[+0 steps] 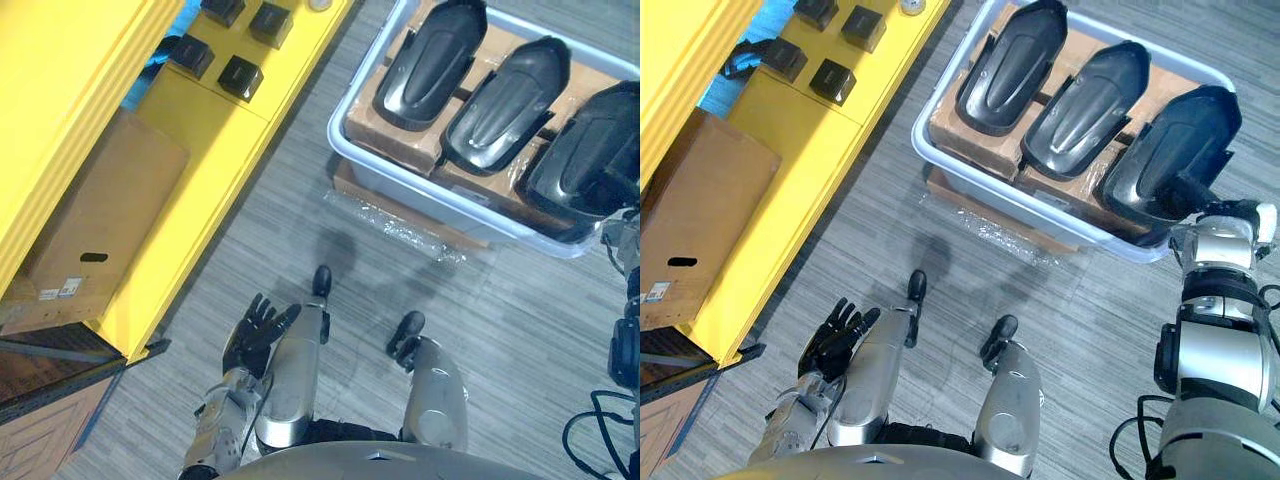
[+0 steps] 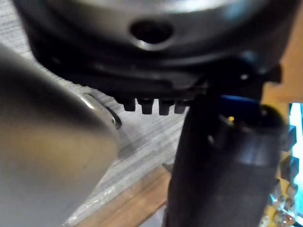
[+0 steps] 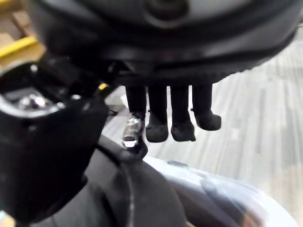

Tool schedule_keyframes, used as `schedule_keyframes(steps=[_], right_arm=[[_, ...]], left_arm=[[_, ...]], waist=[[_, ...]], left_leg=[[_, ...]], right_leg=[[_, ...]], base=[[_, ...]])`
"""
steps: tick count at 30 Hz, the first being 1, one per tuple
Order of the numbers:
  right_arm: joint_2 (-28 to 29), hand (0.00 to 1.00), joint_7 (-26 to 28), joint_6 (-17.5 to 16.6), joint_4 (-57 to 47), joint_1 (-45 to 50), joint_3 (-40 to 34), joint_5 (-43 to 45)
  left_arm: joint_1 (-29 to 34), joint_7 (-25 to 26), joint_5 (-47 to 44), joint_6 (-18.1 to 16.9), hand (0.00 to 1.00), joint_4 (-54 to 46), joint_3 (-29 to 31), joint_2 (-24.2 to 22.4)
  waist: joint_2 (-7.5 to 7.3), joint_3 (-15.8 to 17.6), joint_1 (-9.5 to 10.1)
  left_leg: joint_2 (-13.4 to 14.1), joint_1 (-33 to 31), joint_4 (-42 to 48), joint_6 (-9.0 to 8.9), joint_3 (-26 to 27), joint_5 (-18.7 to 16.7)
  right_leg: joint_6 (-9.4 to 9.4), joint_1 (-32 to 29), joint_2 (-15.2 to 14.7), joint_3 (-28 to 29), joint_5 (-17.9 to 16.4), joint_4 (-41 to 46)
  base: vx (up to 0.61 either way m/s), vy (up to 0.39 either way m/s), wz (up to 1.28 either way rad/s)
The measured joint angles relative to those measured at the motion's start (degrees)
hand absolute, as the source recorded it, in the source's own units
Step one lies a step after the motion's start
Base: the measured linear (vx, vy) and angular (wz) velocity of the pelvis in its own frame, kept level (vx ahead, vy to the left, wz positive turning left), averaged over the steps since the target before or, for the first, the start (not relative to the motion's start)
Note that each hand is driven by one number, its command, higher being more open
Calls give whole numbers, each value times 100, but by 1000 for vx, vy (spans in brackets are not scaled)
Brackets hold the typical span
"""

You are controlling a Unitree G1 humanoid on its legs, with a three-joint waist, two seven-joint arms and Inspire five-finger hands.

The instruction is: Walk over and take three plastic housings, then place them on the shelf

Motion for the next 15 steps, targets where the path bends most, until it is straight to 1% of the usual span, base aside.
schedule_keyframes(steps=[3, 4, 5, 7, 9, 10, 13, 15], right_arm=[[191, 0, -274, -195, -677, 340, -139, -195], [254, 0, -315, -243, -828, 422, -217, -247], [398, 0, -390, -368, -1171, 603, -268, -450], [557, 0, -486, -489, -1521, 769, -271, -638], [635, 0, -531, -567, -1929, 891, -273, -708], [703, 0, -561, -639, -2049, 904, -274, -880], [808, 0, -575, -721, -2409, 1048, -272, -1249], [973, 0, -576, -898, -2563, 1084, -259, -1349]], left_arm=[[204, -27, -4, 13, 100, -524, 93, 122], [227, -29, -19, 17, 100, -610, 132, 124], [276, -35, -30, 47, 100, -834, 239, 130], [303, -75, -25, 153, 100, -1103, 337, 157], [294, -79, -24, 183, 100, -1325, 352, 176], [285, -84, -23, 239, 100, -1439, 379, 180], [151, -123, -15, 337, 100, -1684, 395, 286], [-9, -221, -35, 452, 100, -1811, 473, 420]], waist=[[-219, 4, -23], [-259, 1, -24], [-374, -5, -37], [-483, -11, -58], [-522, -16, -109], [-533, -16, -140], [-557, -28, -118], [-650, -72, -106]], left_leg=[[11, 388, -320, -31, 20, 68], [18, 457, -378, -39, 26, 79], [33, 606, -505, -48, 52, 100], [34, 730, -586, -48, 87, 108], [35, 778, -599, -46, 146, 109], [35, 819, -618, -44, 160, 108], [63, 977, -710, -40, 261, 104], [104, 1032, -768, -36, 326, 99]], right_leg=[[16, 327, 43, -12, 24, -234], [17, 388, 62, -13, 34, -282], [19, 519, 88, -19, 69, -390], [27, 651, 103, -26, 110, -494], [38, 752, 121, -40, 163, -626], [51, 824, 144, -52, 197, -707], [61, 1048, 208, -53, 312, -987], [54, 1140, 289, -44, 400, -1164]], base=[[56, -13, -1], [93, -36, -5], [81, -28, -5], [86, -19, -3], [65, 0, 1], [53, -7, 1], [40, -1, -3], [20, -13, -6]])
